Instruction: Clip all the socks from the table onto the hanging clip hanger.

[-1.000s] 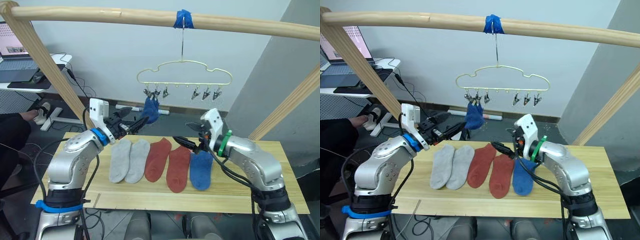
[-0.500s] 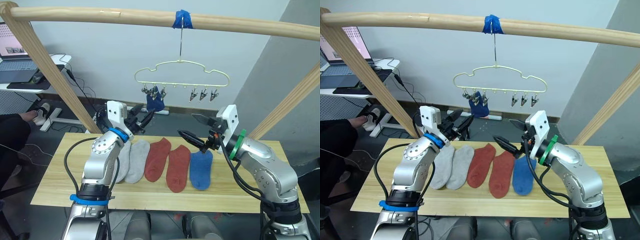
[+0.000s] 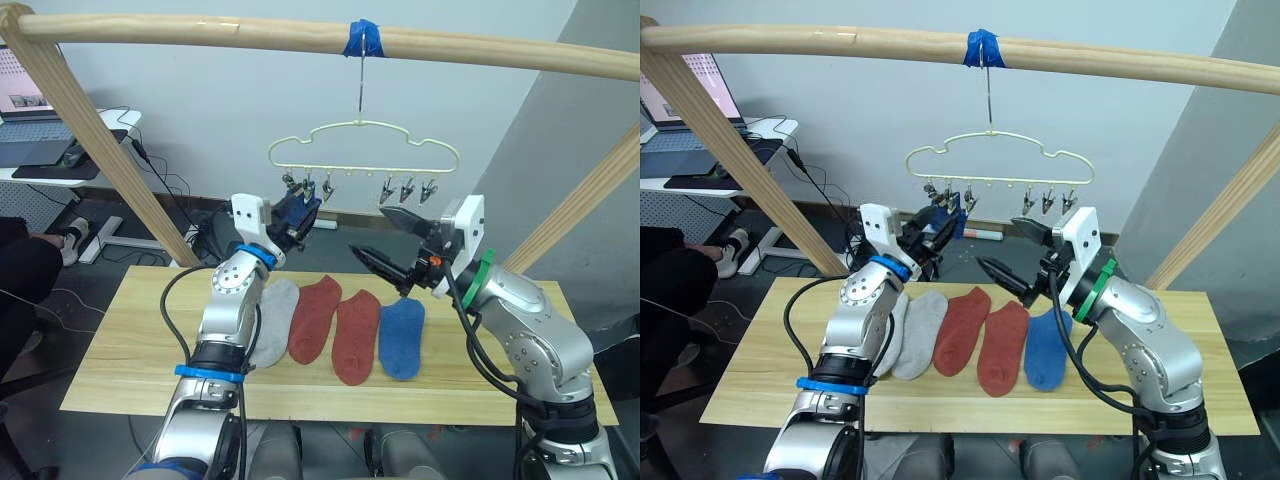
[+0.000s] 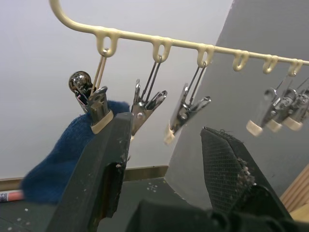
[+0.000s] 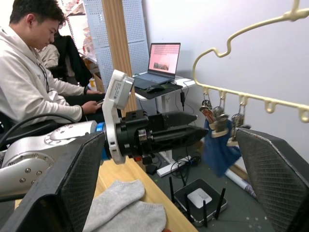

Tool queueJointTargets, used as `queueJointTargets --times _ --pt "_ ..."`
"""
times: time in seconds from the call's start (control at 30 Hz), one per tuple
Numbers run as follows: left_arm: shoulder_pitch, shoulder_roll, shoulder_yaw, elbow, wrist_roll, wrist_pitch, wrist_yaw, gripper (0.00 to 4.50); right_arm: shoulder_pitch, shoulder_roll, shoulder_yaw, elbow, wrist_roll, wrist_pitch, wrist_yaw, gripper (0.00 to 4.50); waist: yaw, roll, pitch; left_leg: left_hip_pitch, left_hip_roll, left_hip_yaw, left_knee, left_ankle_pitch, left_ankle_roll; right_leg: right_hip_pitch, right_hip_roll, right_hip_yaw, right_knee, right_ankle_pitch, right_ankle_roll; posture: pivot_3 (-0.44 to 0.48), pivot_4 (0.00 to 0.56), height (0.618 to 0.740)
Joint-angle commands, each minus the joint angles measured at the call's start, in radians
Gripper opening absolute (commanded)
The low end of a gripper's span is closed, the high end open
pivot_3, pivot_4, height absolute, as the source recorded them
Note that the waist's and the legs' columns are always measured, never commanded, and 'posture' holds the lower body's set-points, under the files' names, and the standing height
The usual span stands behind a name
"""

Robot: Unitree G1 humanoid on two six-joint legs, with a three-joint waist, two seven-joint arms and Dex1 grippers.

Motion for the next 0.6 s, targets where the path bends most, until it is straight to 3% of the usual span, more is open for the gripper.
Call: queueJointTargets --times 0.03,0.6 --pt "-0.046 -0.006 0.007 0.029 0.013 -0.050 0.011 2.50 -0.015 0.001 -0.001 -0.022 0.001 -0.022 -0.015 4.50 -0.001 0.000 0.000 0.000 0.000 0.000 0.000 0.000 0.000 0.000 0.000 0.000 0.000 0.000 0.000 -0.078 0.161 0.740" --pt "-0.154 -0.020 0.021 0.241 0.018 -0.160 0.009 2.50 -0.027 -0.012 -0.013 -0.021 0.007 -0.023 -0.043 4.50 -0.013 0.000 0.000 0.000 0.000 0.000 0.000 0.000 0.000 0.000 0.000 0.000 0.000 0.000 0.000 -0.104 0.168 0.740"
